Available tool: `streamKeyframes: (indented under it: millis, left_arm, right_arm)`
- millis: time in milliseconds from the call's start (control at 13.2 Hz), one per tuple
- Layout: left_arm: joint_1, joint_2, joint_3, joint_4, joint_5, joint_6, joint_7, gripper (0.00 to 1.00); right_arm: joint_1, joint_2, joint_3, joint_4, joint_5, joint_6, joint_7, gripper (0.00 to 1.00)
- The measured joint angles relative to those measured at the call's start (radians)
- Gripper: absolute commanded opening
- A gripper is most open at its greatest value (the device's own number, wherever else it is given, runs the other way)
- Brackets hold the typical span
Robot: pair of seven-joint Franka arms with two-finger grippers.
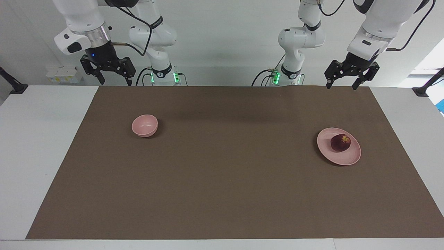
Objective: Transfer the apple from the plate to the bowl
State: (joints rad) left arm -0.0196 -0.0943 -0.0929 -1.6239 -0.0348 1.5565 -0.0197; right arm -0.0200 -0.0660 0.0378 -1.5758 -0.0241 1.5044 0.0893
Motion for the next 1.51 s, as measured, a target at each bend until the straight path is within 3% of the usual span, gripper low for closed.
streamKeyframes:
  millis: [981,1208,1509]
  left_arm:
    - [0.0,-0.001,0.003,-0.023,0.0,0.021,0.0,1.0]
    - [0.01,0.001,0.009,-0.083,0.0,0.071,0.0,1.0]
    - [0.056,0.009,0.013,-0.222,0.0,0.245,0.004,1.0]
  right_arm:
    - [0.0,0.0,0.0,-0.001,0.0,-0.001,0.0,1.0]
    - [0.0,0.0,0.0,-0.001,0.0,-0.001,0.0,1.0]
    - [0.0,0.0,0.0,-0.001,0.0,-0.001,0.0,1.0]
